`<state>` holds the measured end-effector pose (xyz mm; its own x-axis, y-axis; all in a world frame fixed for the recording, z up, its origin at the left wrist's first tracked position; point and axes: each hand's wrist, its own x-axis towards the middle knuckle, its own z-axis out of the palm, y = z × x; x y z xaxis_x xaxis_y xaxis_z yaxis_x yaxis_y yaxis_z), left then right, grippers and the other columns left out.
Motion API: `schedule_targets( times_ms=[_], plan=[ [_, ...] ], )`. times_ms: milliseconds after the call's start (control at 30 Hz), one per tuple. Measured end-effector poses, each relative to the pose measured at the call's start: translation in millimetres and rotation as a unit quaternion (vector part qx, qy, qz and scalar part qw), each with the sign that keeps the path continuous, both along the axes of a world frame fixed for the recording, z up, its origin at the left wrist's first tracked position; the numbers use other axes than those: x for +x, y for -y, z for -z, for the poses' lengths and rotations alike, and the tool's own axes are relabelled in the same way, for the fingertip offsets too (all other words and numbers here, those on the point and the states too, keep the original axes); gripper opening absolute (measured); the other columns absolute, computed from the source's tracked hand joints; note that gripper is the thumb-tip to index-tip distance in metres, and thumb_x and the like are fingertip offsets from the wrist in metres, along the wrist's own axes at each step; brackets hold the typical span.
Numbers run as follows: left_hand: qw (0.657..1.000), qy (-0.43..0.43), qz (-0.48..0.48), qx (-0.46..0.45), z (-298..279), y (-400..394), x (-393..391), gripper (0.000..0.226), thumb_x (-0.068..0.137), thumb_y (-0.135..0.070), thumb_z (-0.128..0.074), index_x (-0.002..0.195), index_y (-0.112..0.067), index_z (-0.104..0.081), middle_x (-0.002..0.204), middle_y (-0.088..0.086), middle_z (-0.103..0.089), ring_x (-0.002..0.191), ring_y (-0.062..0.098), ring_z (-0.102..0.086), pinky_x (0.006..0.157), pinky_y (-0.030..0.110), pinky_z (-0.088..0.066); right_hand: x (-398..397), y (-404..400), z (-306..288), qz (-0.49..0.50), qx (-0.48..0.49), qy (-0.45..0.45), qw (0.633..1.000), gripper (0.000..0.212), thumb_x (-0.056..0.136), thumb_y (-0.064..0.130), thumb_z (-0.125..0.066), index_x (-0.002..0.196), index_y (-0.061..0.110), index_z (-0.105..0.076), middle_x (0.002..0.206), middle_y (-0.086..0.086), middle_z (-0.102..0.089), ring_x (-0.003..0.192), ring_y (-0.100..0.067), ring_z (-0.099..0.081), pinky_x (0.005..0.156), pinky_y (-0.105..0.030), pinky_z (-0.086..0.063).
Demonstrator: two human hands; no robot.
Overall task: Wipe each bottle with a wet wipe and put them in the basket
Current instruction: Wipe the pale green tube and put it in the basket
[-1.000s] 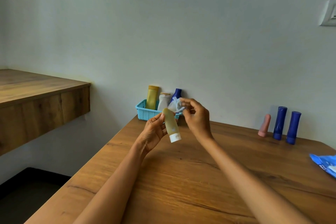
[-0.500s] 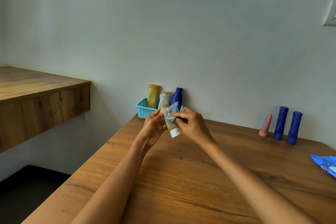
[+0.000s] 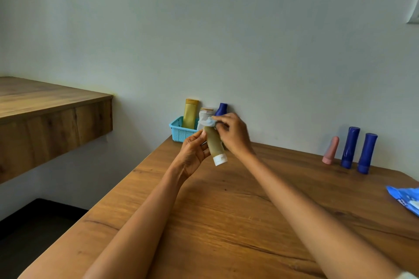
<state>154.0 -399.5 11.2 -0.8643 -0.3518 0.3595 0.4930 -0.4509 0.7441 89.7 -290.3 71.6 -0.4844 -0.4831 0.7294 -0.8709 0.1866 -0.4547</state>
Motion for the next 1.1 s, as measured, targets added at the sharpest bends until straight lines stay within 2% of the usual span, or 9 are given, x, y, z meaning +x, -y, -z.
schedule_targets(
  times_ms=[167, 300, 467, 600, 700, 800, 900, 967, 1100],
  plan=[
    [1.000, -0.015, -0.017, 0.004, 0.7, 5.4, 2.8, 0.022, 0.089, -0.015, -0.051, 0.107, -0.010, -0.062, 0.090, 0.005, -0.073, 0.083, 0.015, -0.070, 0.072, 0.031, -0.059, 12.9, 1.4, 20.9, -0.008, 0.048, -0.087, 0.995, 0.035, 0.091, 0.001, -0.048, 0.124, 0.007, -0.059, 0.123, -0.009, -0.062, 0.110, -0.023, -0.057, 0.096, -0.030, -0.046],
    [0.999, -0.022, -0.024, 0.012, -1.2, 3.2, 1.6, 0.025, 0.081, -0.019, -0.057, 0.104, -0.010, -0.063, 0.088, 0.003, -0.073, 0.081, 0.014, -0.070, 0.071, 0.030, -0.059, 15.3, -22.2, 31.3, -0.025, 0.032, -0.177, 0.983, 0.032, 0.085, -0.003, -0.058, 0.115, 0.003, -0.064, 0.109, -0.012, -0.068, 0.098, -0.027, -0.063, 0.087, -0.036, -0.053],
    [0.998, -0.019, -0.053, 0.026, -0.4, 5.2, 0.8, 0.018, 0.094, -0.011, -0.047, 0.104, -0.009, -0.062, 0.092, 0.007, -0.073, 0.081, 0.018, -0.071, 0.071, 0.032, -0.059, 14.4, -45.8, 34.0, -0.066, 0.081, -0.255, 0.961, 0.017, 0.074, 0.000, -0.072, 0.090, 0.004, -0.074, 0.087, -0.007, -0.072, 0.080, -0.018, -0.066, 0.072, -0.023, -0.053],
    [0.997, -0.009, -0.067, 0.037, -0.7, 5.9, 3.6, 0.019, 0.094, -0.011, -0.048, 0.105, -0.008, -0.062, 0.099, 0.009, -0.071, 0.087, 0.021, -0.070, 0.078, 0.037, -0.057, 6.5, -51.4, 34.1, -0.064, 0.054, -0.192, 0.978, 0.012, 0.078, -0.002, -0.064, 0.079, 0.004, -0.074, 0.081, -0.006, -0.070, 0.074, -0.017, -0.065, 0.065, -0.025, -0.055],
    [0.998, 0.000, -0.049, 0.032, 1.2, 3.3, 2.7, 0.019, 0.094, -0.010, -0.048, 0.106, -0.009, -0.063, 0.097, 0.009, -0.072, 0.086, 0.021, -0.071, 0.072, 0.035, -0.060, -2.8, -42.8, 27.1, -0.027, -0.057, -0.086, 0.994, 0.019, 0.084, -0.005, -0.057, 0.093, 0.004, -0.072, 0.095, -0.007, -0.069, 0.085, -0.016, -0.065, 0.074, -0.016, -0.052],
    [1.000, 0.007, -0.029, 0.011, 0.4, 0.9, 0.2, 0.022, 0.090, -0.011, -0.052, 0.109, -0.010, -0.062, 0.094, 0.008, -0.073, 0.086, 0.021, -0.071, 0.074, 0.035, -0.059, -1.8, -24.8, 14.7, -0.039, -0.068, -0.040, 0.996, 0.028, 0.088, -0.004, -0.052, 0.111, 0.003, -0.066, 0.115, -0.009, -0.064, 0.105, -0.017, -0.061, 0.086, -0.009, -0.045],
    [1.000, -0.006, -0.016, -0.001, -0.8, -0.2, -2.6, 0.026, 0.084, -0.012, -0.054, 0.109, -0.009, -0.062, 0.093, 0.007, -0.073, 0.085, 0.019, -0.071, 0.074, 0.034, -0.059, 4.6, -8.9, 14.7, -0.071, 0.025, -0.033, 0.997, 0.035, 0.092, 0.001, -0.049, 0.125, 0.009, -0.057, 0.131, -0.008, -0.056, 0.120, -0.019, -0.051, 0.102, -0.025, -0.042],
    [1.000, -0.017, -0.023, 0.005, -1.3, 0.8, -3.7, 0.024, 0.083, -0.012, -0.055, 0.106, -0.010, -0.062, 0.091, 0.006, -0.073, 0.083, 0.018, -0.071, 0.073, 0.033, -0.059, 10.6, -5.9, 23.2, -0.068, 0.043, -0.036, 0.996, 0.037, 0.093, 0.005, -0.049, 0.129, 0.011, -0.053, 0.132, -0.006, -0.056, 0.120, -0.019, -0.051, 0.103, -0.033, -0.043],
    [0.999, -0.021, -0.048, 0.015, -0.7, 4.7, -2.5, 0.020, 0.093, -0.007, -0.048, 0.107, -0.009, -0.062, 0.088, 0.004, -0.074, 0.079, 0.016, -0.071, 0.070, 0.031, -0.059, 16.8, -21.0, 39.8, -0.051, 0.009, -0.097, 0.994, 0.032, 0.090, 0.005, -0.056, 0.121, 0.009, -0.061, 0.119, -0.006, -0.064, 0.110, -0.019, -0.058, 0.095, -0.027, -0.048]
  ],
)
